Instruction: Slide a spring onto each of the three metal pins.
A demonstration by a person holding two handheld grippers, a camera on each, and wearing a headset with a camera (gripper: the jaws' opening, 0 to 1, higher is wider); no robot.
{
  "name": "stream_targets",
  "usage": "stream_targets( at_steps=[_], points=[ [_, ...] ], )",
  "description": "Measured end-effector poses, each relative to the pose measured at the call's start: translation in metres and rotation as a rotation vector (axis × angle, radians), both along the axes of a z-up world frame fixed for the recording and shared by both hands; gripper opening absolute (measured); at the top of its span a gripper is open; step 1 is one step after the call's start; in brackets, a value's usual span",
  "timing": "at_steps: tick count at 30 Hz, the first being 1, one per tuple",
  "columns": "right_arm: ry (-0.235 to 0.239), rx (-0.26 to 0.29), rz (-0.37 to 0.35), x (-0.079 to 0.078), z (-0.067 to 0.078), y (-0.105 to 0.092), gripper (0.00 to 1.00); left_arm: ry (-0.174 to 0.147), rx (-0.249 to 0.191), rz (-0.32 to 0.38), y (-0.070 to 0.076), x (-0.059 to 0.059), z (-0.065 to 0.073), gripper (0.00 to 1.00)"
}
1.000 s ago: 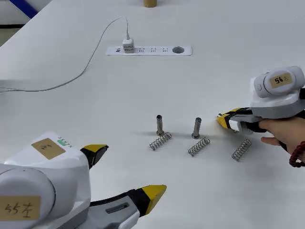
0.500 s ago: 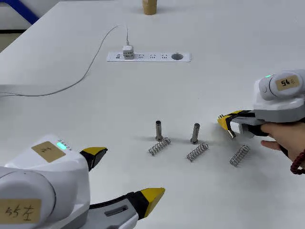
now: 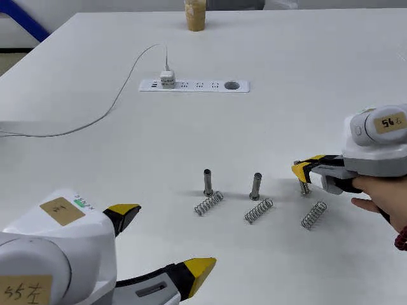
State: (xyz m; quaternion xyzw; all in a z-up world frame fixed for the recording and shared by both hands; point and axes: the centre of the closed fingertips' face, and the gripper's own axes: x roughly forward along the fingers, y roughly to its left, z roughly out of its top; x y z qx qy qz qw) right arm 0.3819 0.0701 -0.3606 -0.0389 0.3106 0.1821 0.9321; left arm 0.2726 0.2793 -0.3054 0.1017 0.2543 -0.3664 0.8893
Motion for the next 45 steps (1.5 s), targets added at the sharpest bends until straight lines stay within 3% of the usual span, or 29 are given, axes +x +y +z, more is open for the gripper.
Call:
stream_targets(
  at_steps=[19, 45],
  points=[
    [-0.012, -0.015, -0.029, -0.021, 0.004, -0.007, 0.09, -0.016, -0.001, -0.014, -0.002, -0.003, 0.003, 0.71],
    [-0.002, -0.024, -0.042, -0.026, 0.003, -0.007, 0.09, -0.022, 0.009, -0.007, 0.0, -0.004, 0.004, 0.69]
  ],
)
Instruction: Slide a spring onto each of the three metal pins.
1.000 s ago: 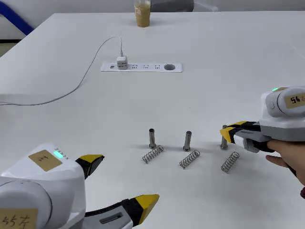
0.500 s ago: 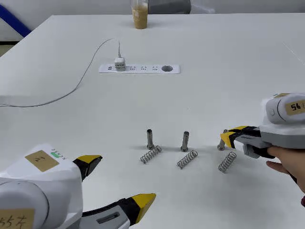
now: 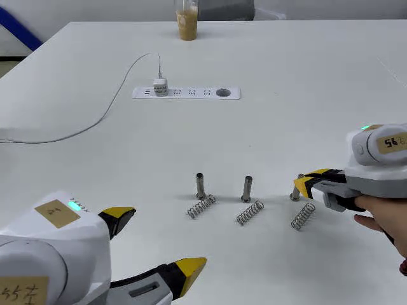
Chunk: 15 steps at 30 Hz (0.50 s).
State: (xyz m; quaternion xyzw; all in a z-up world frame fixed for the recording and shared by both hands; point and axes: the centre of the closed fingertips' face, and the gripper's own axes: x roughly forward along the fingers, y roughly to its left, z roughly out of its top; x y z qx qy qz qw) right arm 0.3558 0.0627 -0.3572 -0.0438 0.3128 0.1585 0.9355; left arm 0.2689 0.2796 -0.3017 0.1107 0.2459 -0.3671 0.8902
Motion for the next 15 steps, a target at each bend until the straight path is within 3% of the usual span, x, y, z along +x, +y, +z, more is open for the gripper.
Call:
stream_targets(
  at_steps=[7, 15],
  points=[
    [0.003, 0.01, -0.006, -0.002, 0.0013, -0.001, 0.13, -0.005, 0.001, -0.002, -0.0008, 0.0024, 0.0011, 0.69],
    [0.001, 0.044, -0.002, -0.0065, 0.0083, 0.0007, 0.26, -0.007, 0.01, 0.003, -0.0001, 0.0091, -0.0005, 0.67]
  ],
)
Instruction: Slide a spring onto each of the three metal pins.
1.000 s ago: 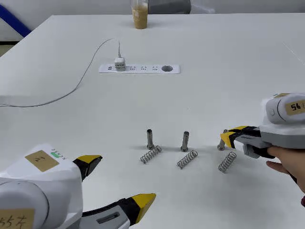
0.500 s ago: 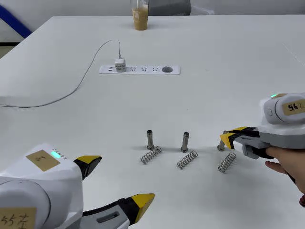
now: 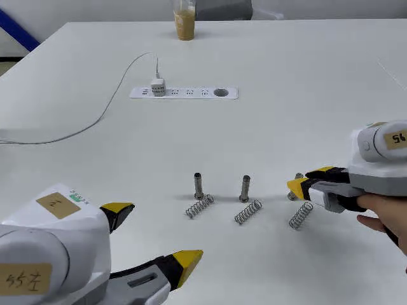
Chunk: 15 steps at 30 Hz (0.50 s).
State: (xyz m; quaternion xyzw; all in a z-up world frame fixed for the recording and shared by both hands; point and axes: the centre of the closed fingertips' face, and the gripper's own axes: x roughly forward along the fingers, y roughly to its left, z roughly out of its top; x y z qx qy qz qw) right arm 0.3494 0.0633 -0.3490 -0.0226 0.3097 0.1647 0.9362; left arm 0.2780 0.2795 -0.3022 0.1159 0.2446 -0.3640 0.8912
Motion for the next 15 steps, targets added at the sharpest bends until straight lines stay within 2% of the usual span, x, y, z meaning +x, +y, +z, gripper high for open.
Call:
stream_targets(
  at_steps=[7, 15],
  points=[
    [-0.01, 0.018, 0.021, -0.007, 0.008, 0.002, 0.34, 0.014, 0.013, 0.004, 0.001, 0.007, -0.004, 0.65],
    [-0.028, 0.033, 0.049, -0.015, 0.017, 0.006, 0.47, 0.005, 0.049, -0.011, -0.002, 0.02, -0.01, 0.62]
  ],
)
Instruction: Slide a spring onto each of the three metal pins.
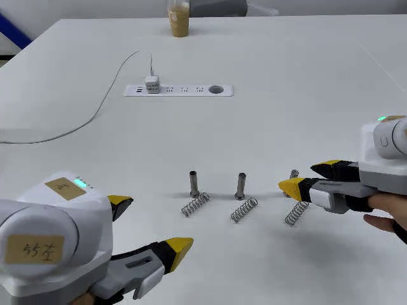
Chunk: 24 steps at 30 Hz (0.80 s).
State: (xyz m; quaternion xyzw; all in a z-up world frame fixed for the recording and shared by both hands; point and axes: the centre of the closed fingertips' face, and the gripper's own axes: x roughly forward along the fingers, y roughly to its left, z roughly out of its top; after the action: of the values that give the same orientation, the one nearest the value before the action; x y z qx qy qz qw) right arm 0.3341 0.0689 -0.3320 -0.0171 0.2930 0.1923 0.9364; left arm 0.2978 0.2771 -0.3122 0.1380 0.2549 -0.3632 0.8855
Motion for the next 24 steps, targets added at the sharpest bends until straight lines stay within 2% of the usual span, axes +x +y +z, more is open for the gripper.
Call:
stream_targets(
  at_steps=[4, 6, 8, 11, 15, 18, 21, 24],
  points=[
    [-0.006, 0.016, 0.014, -0.004, 0.003, 0.002, 0.51, -0.001, 0.018, -0.013, -0.004, 0.008, -0.005, 0.62],
    [-0.007, 0.007, 0.03, -0.006, 0.002, 0.002, 0.54, -0.002, 0.023, -0.022, -0.006, 0.01, -0.007, 0.6],
    [-0.005, 0.006, 0.041, -0.009, 0.002, 0.003, 0.54, -0.01, 0.014, -0.031, -0.008, 0.014, -0.007, 0.57],
    [-0.009, 0.02, 0.059, -0.013, 0.003, 0.006, 0.57, -0.005, 0.0, -0.048, -0.013, 0.018, -0.01, 0.54],
    [-0.016, 0.029, 0.078, -0.018, 0.003, 0.009, 0.6, -0.006, 0.017, -0.064, -0.016, 0.024, -0.017, 0.5],
    [-0.023, 0.036, 0.093, -0.02, 0.003, 0.011, 0.61, 0.008, 0.021, -0.069, -0.018, 0.028, -0.024, 0.48],
    [-0.032, 0.044, 0.111, -0.023, 0.004, 0.013, 0.62, 0.047, 0.005, -0.067, -0.021, 0.031, -0.034, 0.46],
    [-0.044, 0.048, 0.126, -0.025, 0.005, 0.015, 0.63, 0.066, -0.011, -0.066, -0.023, 0.035, -0.041, 0.44]
  ],
)
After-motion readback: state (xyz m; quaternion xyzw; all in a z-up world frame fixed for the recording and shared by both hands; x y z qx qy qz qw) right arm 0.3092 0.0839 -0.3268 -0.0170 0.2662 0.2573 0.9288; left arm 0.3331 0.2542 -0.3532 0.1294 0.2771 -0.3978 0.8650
